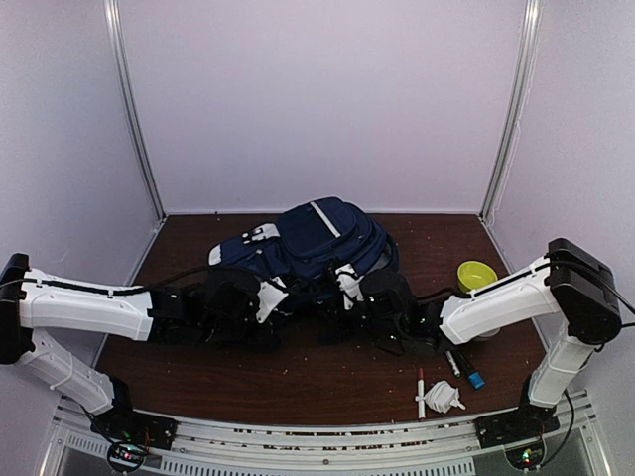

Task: Pack the student bag
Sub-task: Grab the largest pocket of the student bag, then zip the student bag into the largest pocket of the bag.

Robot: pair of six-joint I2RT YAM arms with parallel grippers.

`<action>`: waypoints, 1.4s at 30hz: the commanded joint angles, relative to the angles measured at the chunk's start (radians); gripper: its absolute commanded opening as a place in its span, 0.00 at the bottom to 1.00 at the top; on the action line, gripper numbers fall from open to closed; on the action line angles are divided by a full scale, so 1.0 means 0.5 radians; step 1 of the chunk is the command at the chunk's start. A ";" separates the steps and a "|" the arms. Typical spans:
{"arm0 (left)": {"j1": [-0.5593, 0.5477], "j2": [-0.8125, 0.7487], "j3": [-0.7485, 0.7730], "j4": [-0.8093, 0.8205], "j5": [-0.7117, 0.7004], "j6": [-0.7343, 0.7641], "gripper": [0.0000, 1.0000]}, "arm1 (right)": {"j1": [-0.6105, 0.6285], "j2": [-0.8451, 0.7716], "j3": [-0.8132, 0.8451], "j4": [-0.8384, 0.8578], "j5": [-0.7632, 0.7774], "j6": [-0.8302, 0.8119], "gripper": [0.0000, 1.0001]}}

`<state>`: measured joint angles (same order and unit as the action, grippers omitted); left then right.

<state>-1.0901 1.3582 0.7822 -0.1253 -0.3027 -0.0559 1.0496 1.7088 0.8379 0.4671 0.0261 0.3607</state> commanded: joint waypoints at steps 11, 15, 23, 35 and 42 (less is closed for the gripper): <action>-0.020 -0.193 0.064 0.500 -0.042 0.003 0.00 | -0.116 -0.196 -0.104 -0.114 0.126 -0.035 0.00; -0.006 -0.186 -0.030 0.438 -0.118 -0.090 0.00 | -0.275 -0.331 -0.215 -0.236 0.156 -0.024 0.00; 0.000 -0.324 -0.217 0.339 -0.190 -0.235 0.00 | -0.724 -0.553 -0.354 -0.541 0.059 -0.061 0.00; 0.186 -0.700 -0.556 0.343 -0.279 -0.542 0.87 | -0.778 -0.461 -0.225 -0.707 -0.372 -0.211 0.00; -0.225 -0.108 0.028 0.502 0.086 0.532 0.71 | -0.751 -0.422 -0.231 -0.578 -0.537 -0.090 0.00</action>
<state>-1.1095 1.1114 0.5957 0.0044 -0.3431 -0.1070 0.6682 1.4887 0.7120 0.1383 -0.2070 0.2794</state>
